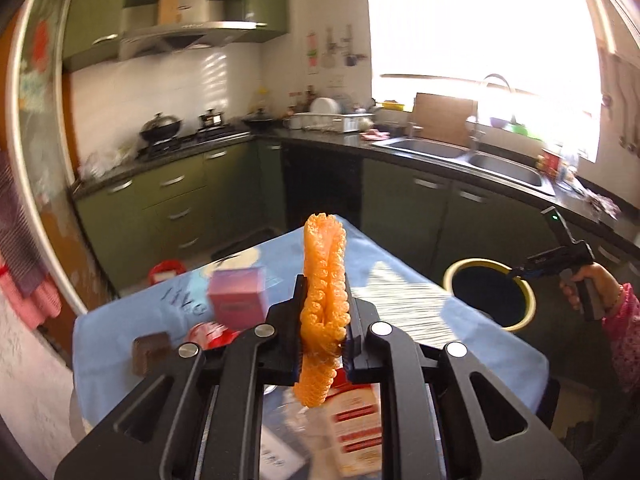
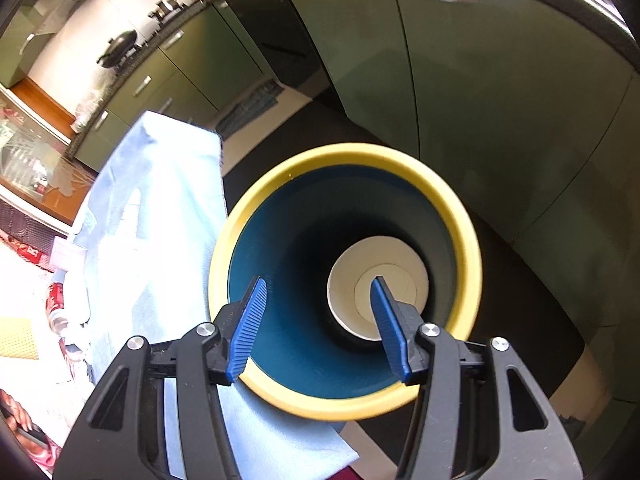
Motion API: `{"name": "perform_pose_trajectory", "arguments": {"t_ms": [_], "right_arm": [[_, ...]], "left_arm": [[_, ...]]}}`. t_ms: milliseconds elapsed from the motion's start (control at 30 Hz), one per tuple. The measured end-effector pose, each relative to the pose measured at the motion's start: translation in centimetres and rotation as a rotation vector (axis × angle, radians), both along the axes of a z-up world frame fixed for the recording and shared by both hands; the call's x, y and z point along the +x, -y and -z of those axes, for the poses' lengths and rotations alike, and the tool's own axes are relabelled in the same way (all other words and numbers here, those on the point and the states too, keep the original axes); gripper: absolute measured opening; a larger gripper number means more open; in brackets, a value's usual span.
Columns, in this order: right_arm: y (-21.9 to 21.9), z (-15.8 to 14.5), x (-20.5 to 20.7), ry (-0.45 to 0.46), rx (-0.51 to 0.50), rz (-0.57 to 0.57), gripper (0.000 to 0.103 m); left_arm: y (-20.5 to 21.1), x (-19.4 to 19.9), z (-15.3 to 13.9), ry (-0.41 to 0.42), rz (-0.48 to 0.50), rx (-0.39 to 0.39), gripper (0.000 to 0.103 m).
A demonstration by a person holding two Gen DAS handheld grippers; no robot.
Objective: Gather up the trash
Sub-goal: 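Grasp the orange mesh sponge with the left tool, then carry the orange sponge over the bin and open the left tool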
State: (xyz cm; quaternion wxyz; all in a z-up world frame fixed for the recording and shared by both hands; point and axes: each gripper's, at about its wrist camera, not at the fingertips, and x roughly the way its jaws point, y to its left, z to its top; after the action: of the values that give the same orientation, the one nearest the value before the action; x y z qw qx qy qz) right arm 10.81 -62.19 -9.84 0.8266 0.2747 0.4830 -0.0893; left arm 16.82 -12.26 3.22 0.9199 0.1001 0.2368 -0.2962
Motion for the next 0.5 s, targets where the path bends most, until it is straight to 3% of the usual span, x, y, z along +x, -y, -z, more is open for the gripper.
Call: {"name": "perform_pose_trajectory", "arguments": {"t_ms": [167,400,500], "right_arm": [[0.6,-0.4,-4.1,0.058,-0.022,0.019,0.053],[1.6,-0.8,-9.8,0.125,-0.056,0.089,0.053],[2.1,-0.8,-11.8,0.155,-0.063,0.122,0.055]], "left_arm": [[7.1,-1.3,-1.3,-0.011,0.151,0.032,0.016],[19.2,-2.5,-1.4,-0.097,0.367,0.045,0.016],[25.1,-2.6,0.0,-0.179,0.437,0.046,0.016]]}}
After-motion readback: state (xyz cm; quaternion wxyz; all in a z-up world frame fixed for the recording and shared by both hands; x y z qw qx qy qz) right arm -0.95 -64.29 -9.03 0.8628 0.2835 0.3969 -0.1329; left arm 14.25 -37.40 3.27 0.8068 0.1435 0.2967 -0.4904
